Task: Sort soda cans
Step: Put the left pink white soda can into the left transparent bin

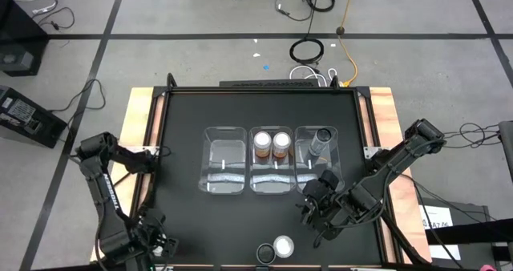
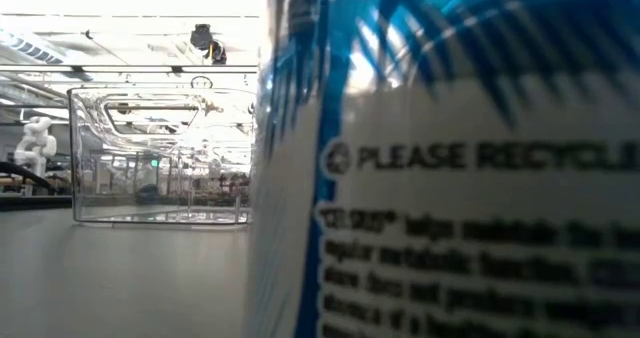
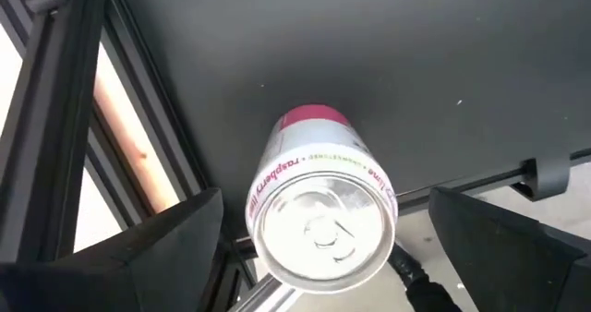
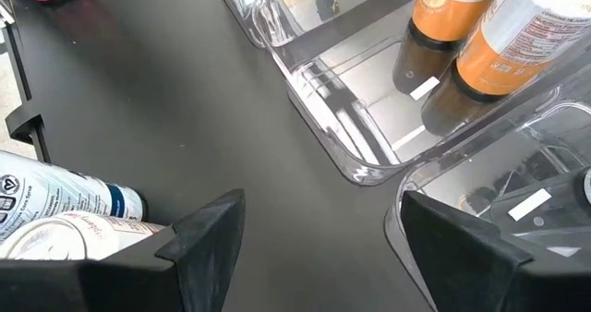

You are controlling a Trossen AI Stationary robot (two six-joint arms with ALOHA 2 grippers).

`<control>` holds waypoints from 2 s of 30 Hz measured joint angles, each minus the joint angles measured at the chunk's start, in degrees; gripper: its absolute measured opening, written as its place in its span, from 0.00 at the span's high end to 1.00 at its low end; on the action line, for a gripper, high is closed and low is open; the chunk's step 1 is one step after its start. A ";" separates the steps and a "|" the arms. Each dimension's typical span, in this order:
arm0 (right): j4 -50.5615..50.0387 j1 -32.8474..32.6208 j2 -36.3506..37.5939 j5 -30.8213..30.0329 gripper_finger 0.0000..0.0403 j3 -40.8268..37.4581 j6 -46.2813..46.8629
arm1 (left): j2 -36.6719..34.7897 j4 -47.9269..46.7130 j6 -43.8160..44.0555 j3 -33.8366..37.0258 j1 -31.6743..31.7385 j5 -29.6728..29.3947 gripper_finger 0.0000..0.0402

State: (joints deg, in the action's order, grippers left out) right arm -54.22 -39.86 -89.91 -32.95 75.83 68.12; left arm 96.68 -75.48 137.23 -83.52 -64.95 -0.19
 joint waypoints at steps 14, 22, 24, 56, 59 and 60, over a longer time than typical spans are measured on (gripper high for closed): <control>0.04 0.00 0.00 0.07 0.30 0.00 0.00 | 0.00 0.19 0.39 0.27 -0.85 1.20 0.02; 0.03 0.00 0.00 0.07 0.30 0.00 0.00 | 0.00 0.19 0.20 0.27 -0.87 0.15 0.02; 0.04 0.00 0.00 0.07 0.30 0.00 0.00 | 0.00 0.20 0.00 0.27 -0.87 0.11 0.02; 0.87 0.11 0.00 0.02 0.30 0.00 0.04 | 0.07 13.55 -4.41 8.84 -0.81 2.60 0.02; 0.87 0.11 0.00 0.02 0.30 0.00 0.04 | 0.07 13.37 -6.14 8.84 -0.81 3.77 0.05; 0.87 0.11 0.00 0.02 0.30 0.00 0.04 | 0.07 13.26 -6.23 8.84 -0.81 3.88 0.07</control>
State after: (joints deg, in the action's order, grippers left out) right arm -53.34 -39.75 -89.91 -32.93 75.83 68.16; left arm 96.75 -62.22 131.00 -74.67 -65.76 3.70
